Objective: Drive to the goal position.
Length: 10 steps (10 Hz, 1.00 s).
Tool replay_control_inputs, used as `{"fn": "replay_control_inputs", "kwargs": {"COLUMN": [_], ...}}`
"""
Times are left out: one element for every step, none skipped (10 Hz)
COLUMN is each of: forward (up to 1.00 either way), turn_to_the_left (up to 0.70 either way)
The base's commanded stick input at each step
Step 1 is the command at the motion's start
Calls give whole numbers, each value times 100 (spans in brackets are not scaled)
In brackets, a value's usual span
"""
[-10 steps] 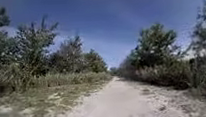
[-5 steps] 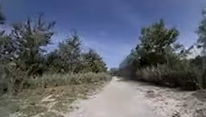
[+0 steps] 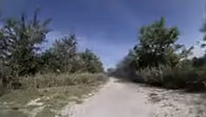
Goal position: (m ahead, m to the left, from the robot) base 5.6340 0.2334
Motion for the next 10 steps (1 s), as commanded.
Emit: {"fn": "replay_control_inputs", "kwargs": {"forward": [70, 70, 70, 70, 70, 70, 70, 70, 70, 70], "turn_to_the_left": [0, 0, 0, 0, 0, 0, 0, 0, 0, 0]}}
